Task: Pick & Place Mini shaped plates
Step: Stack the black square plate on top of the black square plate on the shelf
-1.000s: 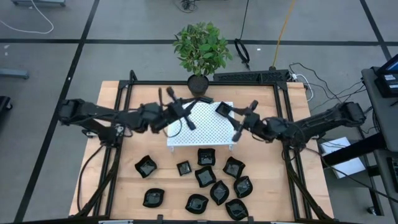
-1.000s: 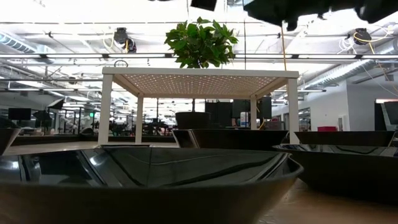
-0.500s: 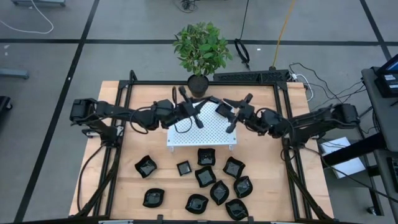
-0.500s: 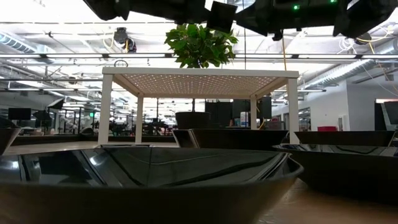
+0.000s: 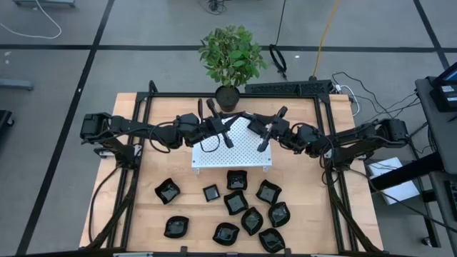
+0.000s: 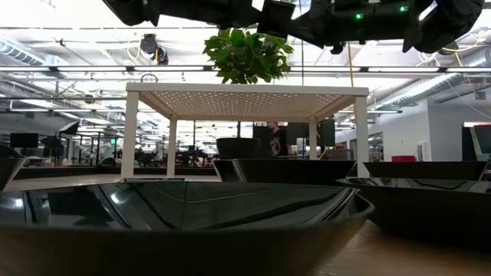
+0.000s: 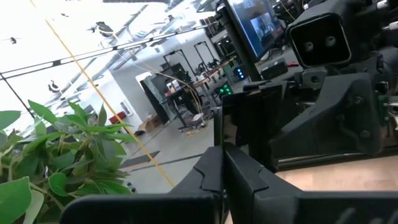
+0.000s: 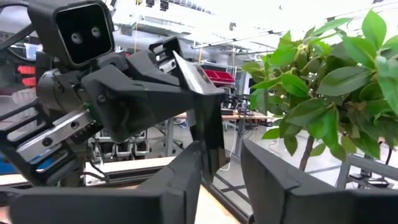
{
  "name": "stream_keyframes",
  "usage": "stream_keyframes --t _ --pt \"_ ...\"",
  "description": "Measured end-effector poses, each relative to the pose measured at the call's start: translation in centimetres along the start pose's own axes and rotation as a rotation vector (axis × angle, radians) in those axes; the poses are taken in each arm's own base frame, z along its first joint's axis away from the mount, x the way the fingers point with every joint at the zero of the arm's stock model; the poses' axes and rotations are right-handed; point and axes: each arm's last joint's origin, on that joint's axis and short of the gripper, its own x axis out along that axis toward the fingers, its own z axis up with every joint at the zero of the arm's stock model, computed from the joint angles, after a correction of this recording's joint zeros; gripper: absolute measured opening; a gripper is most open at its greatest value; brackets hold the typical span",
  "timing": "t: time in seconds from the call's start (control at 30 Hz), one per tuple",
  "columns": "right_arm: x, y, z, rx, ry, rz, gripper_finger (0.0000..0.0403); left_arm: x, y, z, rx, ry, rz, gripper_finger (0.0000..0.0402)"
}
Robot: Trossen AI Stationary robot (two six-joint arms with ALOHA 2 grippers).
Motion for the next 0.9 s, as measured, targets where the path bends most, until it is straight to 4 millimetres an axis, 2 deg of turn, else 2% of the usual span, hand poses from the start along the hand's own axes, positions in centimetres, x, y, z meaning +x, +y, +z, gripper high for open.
stream_keyframes --t 0.23,0.43,0.53,0.63,0.77,0.9 --pt "0.0 0.0 0.1 -0.018 -0.002 -0.002 0.001 0.0 0.0 0.0 -0.009 -0.001 -0.001 0.002" --pt "0.0 0.0 0.1 -0.028 0.0 -0.008 0.0004 -0.1 -0.4 0.1 -0.079 -0.009 -0.057 0.0036" --pt "0.0 0.0 0.0 -0.029 0.003 -0.008 0.0001 -0.4 -0.5 0.2 -0.149 -0.017 -0.147 0.0085" --pt "0.0 0.1 0.0 -0.031 0.009 0.002 0.0001 -0.9 -0.3 0.6 -0.205 0.01 -0.195 0.0155" --pt "0.0 0.1 0.0 -0.035 0.011 0.003 0.0001 -2.2 1.0 1.8 -0.285 0.058 -0.226 0.0247" --pt "-0.1 -0.1 0.2 -0.058 0.012 -0.001 0.0001 -4.0 2.4 3.1 -0.318 0.078 -0.292 0.031"
